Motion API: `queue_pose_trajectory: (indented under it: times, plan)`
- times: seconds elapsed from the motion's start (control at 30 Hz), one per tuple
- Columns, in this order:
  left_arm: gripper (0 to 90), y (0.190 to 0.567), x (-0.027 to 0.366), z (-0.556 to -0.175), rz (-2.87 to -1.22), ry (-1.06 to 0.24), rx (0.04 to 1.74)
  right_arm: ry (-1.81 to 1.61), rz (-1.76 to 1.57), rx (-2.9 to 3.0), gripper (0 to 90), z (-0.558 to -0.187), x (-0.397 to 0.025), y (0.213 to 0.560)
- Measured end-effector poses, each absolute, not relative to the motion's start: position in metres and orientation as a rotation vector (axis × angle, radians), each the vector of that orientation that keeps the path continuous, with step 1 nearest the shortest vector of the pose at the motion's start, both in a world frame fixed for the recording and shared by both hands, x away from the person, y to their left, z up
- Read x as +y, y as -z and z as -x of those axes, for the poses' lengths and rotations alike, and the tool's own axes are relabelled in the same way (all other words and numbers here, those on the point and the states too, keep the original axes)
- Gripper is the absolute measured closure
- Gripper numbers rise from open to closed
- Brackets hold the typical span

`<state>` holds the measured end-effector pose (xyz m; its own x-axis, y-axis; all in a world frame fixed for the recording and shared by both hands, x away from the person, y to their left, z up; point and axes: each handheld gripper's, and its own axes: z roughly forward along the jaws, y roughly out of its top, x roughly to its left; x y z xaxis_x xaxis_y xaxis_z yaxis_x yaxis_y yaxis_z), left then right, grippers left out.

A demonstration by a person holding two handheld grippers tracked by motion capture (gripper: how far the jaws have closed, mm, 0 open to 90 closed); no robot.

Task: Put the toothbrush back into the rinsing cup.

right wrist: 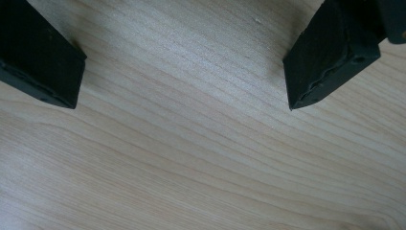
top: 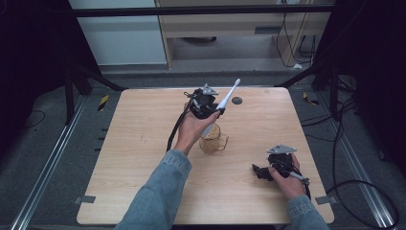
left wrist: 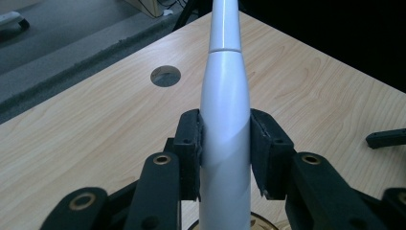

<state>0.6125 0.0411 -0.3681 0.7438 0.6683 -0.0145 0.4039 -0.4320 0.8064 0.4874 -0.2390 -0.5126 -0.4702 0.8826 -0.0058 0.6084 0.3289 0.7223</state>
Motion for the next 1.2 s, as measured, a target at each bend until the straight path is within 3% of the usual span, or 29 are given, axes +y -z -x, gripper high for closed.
queue_pose_trajectory:
  times: [1.2]
  plan:
    - [66.2, 0.3749, 0.0488, -0.6057, -2.067, -0.411, 0.791, -0.934, -1.315, 2.200, 0.4, -0.4875, -0.2391, 0.5127]
